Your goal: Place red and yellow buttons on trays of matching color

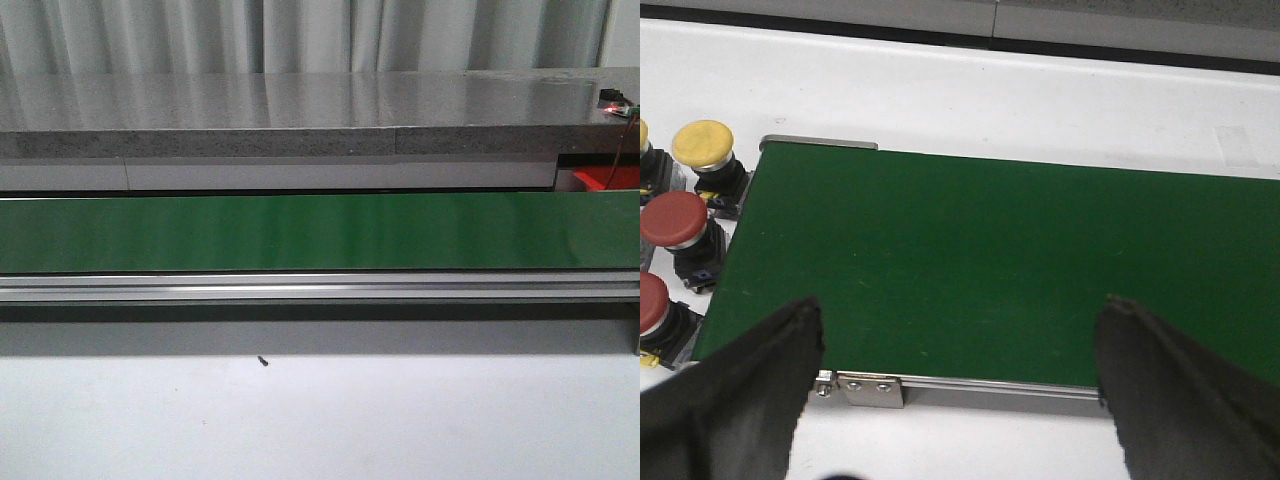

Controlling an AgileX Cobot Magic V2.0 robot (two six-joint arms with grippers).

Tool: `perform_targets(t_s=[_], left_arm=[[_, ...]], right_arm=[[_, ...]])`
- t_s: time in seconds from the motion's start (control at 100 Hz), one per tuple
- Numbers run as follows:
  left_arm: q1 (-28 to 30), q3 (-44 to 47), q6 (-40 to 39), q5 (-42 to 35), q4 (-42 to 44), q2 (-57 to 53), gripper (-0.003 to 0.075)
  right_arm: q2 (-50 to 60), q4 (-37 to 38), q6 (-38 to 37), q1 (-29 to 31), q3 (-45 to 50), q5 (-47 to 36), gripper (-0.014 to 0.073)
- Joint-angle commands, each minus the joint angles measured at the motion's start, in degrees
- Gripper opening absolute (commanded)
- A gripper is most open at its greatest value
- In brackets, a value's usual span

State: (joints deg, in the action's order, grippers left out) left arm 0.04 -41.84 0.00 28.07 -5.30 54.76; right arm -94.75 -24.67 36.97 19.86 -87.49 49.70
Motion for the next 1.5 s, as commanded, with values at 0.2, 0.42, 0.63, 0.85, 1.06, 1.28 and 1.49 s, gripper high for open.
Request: perform_targets(t_s=[0.2, 0.42, 0.63, 0.85, 1.06, 1.28, 1.49], left_arm=[[-0.3, -1.7, -0.6, -3.3, -0.6, -0.8, 0.0547], [-0.3, -1.7, -0.6, -3.3, -0.6, -0.8, 0.0547], [-0.3, -1.7, -0.6, -3.3, -0.6, -0.8, 0.0547], [0.2, -1.7, -0.9, -1.8, -0.5, -0.8, 0.0547], [9.7, -2.0, -4.1, 0.3, -0.6, -0.7, 0.0547], [23.8, -7.4, -4.1, 4.6, -3.8, 5.7, 0.0545], [26.7, -17.0, -3.9, 9.1, -2.9, 20.0, 0.0544]], right_arm=[[20.9, -3.8, 0.4, -6.8, 16.8, -8.9, 0.0646], [35.2, -8.2, -0.2, -11.3, 33.1, -13.4, 0.0646], [45.5, -8.7, -0.3, -11.5, 42.7, -12.2, 0.0646], [50.9, -10.0, -0.5, -11.5, 47.5, -12.0, 0.0646], [51.5, -11.2, -0.5, -12.1, 47.7, -11.7, 0.0646], [51.4, -11.3, -0.5, -13.9, 47.7, -11.9, 0.0646], [51.4, -11.3, -0.5, -13.9, 47.7, -12.1, 0.0646]])
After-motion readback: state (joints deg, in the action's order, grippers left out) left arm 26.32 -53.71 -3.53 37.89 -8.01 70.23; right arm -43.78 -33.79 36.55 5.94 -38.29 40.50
